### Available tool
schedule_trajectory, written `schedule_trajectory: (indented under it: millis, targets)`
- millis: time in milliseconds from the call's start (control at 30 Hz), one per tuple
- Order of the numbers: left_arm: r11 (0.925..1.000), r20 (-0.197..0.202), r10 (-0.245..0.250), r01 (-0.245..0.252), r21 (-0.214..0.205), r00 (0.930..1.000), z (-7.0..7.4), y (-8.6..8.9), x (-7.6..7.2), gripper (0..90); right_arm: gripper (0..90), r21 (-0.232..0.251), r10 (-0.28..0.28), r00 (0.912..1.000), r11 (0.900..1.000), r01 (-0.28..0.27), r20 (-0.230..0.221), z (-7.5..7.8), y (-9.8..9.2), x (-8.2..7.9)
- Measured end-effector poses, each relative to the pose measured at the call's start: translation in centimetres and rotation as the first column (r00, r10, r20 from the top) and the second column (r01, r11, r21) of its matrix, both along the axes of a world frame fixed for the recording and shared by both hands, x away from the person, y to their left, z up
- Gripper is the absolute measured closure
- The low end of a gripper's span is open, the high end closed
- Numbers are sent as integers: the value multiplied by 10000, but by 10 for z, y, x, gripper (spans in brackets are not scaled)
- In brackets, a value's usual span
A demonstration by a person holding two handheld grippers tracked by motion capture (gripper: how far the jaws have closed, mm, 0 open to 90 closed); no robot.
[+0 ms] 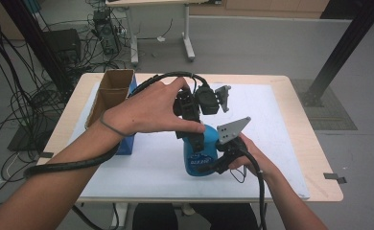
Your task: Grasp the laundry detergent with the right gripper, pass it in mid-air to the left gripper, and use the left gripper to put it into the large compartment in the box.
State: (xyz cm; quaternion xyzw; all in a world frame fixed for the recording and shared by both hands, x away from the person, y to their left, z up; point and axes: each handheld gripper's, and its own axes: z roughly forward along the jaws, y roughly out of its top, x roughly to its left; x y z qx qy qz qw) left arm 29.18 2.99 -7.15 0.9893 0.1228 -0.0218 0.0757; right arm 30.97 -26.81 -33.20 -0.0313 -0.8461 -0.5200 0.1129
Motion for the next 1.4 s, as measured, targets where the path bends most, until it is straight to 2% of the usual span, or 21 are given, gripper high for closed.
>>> schedule_trajectory:
  millis: [667, 1400]
  targets:
    - [10000, 111, 74, -74, 36, 9999, 3, 2, -1, 61, 408, 17, -37, 10000, 10000, 37, 34, 3, -1, -1]
    - [9999, 60, 119, -119, 28, 9999, 4, 4, 0, 61, 408, 17, -24, 10000, 10000, 23, 71, 4, 0, -1]
